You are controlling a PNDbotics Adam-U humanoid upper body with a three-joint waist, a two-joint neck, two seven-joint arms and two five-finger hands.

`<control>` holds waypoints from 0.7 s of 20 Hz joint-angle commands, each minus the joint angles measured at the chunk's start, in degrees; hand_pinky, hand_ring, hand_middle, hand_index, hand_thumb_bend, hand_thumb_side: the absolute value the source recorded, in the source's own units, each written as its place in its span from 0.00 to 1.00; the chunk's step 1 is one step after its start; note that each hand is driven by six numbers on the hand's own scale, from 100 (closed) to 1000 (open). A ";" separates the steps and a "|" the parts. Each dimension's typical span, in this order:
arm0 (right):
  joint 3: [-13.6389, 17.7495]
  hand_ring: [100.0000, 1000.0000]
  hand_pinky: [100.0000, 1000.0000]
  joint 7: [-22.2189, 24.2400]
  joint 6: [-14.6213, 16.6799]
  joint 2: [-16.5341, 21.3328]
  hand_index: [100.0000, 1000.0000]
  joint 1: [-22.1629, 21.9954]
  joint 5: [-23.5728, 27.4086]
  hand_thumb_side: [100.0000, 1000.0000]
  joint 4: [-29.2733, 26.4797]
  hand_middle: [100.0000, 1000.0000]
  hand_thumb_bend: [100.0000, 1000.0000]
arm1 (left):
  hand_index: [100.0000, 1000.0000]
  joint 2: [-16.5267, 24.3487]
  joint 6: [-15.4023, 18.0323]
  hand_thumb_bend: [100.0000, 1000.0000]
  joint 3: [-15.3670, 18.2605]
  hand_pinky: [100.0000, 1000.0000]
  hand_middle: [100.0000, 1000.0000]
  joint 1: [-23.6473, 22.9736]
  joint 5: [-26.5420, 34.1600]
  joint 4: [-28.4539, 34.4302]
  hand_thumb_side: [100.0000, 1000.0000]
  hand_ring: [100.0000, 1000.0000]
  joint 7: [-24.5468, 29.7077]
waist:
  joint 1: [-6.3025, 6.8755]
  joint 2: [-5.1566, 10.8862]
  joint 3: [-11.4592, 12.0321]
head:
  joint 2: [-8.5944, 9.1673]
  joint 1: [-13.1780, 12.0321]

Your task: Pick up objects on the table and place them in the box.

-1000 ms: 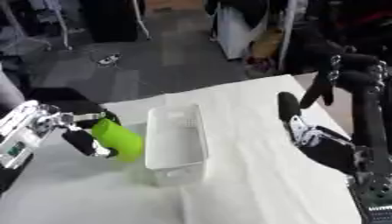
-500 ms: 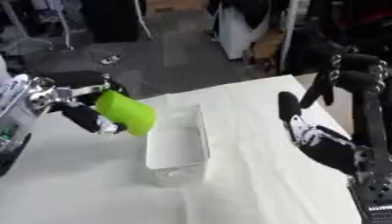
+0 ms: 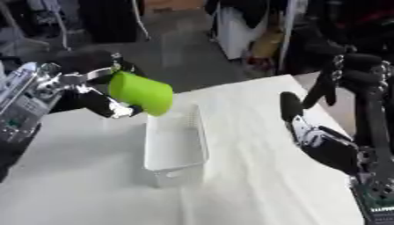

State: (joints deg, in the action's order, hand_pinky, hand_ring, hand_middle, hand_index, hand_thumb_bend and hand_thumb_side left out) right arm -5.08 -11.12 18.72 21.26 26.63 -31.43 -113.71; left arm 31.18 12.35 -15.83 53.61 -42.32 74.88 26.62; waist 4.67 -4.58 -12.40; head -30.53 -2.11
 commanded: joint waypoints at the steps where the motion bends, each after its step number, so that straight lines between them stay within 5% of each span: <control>1: 0.48 0.22 0.04 -0.18 0.23 -0.10 0.29 1.46 0.28 0.38 -0.88 0.22 0.23 | 0.07 -0.03 1.17 0.00 -0.21 0.00 0.00 1.98 -0.85 -1.62 0.47 0.00 -1.68 | -0.03 0.83 -0.37 | 0.69 -0.93; 14: 0.48 0.22 0.04 -0.45 0.74 -2.48 0.29 4.02 1.03 0.37 -0.88 0.22 0.23 | 0.06 -2.45 4.71 0.00 -1.43 0.00 0.00 2.60 -6.16 -11.37 0.43 0.00 -2.11 | 1.71 0.44 -3.47 | 1.74 -2.49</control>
State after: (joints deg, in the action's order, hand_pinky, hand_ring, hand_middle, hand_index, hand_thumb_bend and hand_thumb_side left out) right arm -5.07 -11.54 19.21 18.88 29.41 -30.65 -113.71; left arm 27.98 16.62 -17.34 54.80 -47.74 63.79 24.33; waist 6.75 -4.72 -15.92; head -29.45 -3.92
